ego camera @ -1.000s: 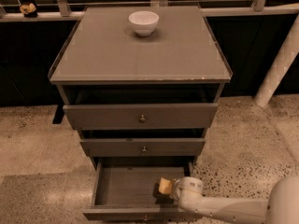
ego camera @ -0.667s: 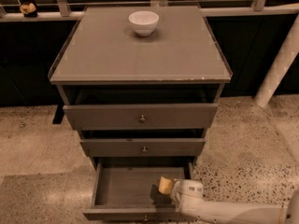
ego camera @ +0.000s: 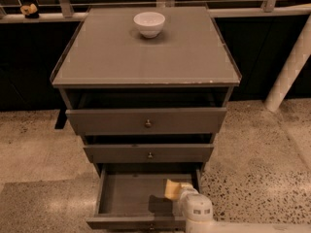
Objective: Pick sponge from bottom drawer and place on counter
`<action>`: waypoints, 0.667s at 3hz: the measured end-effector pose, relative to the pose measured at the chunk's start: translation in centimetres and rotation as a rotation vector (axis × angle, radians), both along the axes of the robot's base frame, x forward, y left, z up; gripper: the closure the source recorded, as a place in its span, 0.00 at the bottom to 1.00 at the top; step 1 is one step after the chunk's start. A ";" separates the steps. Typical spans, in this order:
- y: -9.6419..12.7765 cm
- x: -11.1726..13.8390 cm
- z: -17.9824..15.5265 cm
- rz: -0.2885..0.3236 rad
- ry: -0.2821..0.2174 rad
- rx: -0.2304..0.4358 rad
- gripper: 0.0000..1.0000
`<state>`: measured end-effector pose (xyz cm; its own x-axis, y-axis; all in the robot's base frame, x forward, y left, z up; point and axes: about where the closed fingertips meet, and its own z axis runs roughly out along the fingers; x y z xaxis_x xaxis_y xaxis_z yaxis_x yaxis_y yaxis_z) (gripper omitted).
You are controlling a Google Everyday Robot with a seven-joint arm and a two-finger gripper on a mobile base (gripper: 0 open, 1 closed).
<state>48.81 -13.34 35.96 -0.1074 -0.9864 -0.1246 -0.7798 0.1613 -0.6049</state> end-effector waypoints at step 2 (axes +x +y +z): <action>1.3 -1.8 8.4 0.031 -0.115 -0.042 1.00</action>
Offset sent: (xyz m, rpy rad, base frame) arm -0.0154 0.0049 0.0615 -0.0320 -0.0820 0.0066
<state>47.02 -12.05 44.34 -0.0643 -0.9936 -0.0925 -0.7088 0.1107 -0.6967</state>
